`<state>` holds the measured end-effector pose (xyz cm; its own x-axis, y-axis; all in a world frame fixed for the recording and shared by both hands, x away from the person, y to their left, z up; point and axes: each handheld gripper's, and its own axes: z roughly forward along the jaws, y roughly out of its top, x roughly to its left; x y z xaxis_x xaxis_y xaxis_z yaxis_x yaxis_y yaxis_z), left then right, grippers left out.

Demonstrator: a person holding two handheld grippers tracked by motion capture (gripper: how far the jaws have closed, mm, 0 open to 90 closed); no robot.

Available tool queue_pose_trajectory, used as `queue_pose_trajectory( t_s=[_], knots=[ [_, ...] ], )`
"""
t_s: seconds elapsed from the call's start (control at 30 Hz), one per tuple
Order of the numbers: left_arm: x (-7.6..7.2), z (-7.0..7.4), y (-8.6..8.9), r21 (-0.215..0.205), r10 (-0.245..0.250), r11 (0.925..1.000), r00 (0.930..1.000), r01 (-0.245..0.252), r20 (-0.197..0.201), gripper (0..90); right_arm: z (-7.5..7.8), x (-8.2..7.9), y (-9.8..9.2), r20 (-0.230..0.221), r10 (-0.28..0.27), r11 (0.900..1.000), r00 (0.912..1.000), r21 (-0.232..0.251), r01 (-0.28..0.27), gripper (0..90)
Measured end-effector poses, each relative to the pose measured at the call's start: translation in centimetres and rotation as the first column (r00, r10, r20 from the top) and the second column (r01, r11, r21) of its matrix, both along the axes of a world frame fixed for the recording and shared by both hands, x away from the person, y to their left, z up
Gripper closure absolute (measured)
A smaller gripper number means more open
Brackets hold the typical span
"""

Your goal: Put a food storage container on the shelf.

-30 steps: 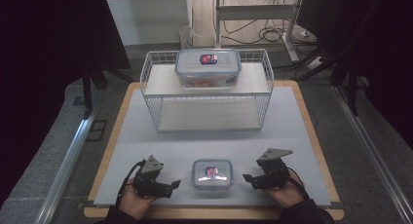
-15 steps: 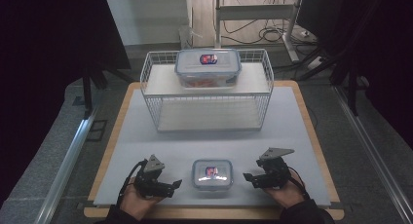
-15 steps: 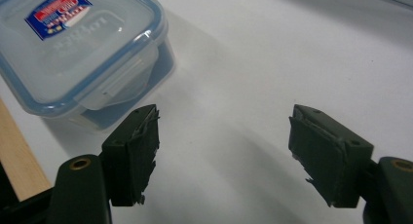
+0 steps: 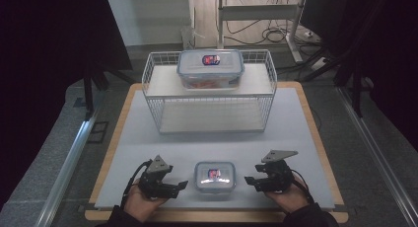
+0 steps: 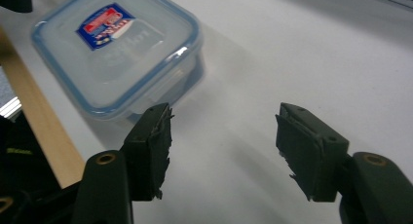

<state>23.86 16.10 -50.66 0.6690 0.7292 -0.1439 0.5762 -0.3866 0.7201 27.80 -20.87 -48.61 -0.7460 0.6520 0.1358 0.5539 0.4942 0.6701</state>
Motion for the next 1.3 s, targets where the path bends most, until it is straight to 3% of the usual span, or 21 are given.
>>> queue_pose_trajectory(
  t_s=[0.33, 0.77, 0.87, 1.07, 1.3],
  knots=[
    [1.1, 0.5, -0.8, -0.081, -0.061, 0.9951, 0.9973, 0.058, -0.040, 17.0, 0.3, 0.0, 0.8, -0.044, 0.028, 0.997, 0.9986, 0.075, -0.024, 33.7],
    [2.5, 0.0, -2.8, -0.096, -0.115, 0.9896, 0.9900, 0.107, -0.081, 19.7, -0.3, 0.5, 2.8, -0.065, 0.073, 0.993, 0.9953, 0.101, -0.066, 28.2],
    [2.8, -0.3, -3.2, -0.106, -0.127, 0.9876, 0.9863, 0.116, -0.105, 18.8, -0.6, 0.6, 3.2, -0.076, 0.080, 0.992, 0.9939, 0.106, -0.072, 26.9],
    [3.5, -1.1, -3.6, -0.177, -0.151, 0.9766, 0.9741, 0.121, -0.168, 15.8, -1.4, 1.2, 3.7, -0.123, 0.082, 0.988, 0.9890, 0.141, -0.064, 24.6],
    [3.7, -1.6, -4.1, -0.222, -0.177, 0.9662, 0.9639, 0.131, -0.199, 16.6, -2.2, 1.8, 4.4, -0.194, 0.107, 0.980, 0.9751, 0.188, -0.070, 23.8]
  ],
)
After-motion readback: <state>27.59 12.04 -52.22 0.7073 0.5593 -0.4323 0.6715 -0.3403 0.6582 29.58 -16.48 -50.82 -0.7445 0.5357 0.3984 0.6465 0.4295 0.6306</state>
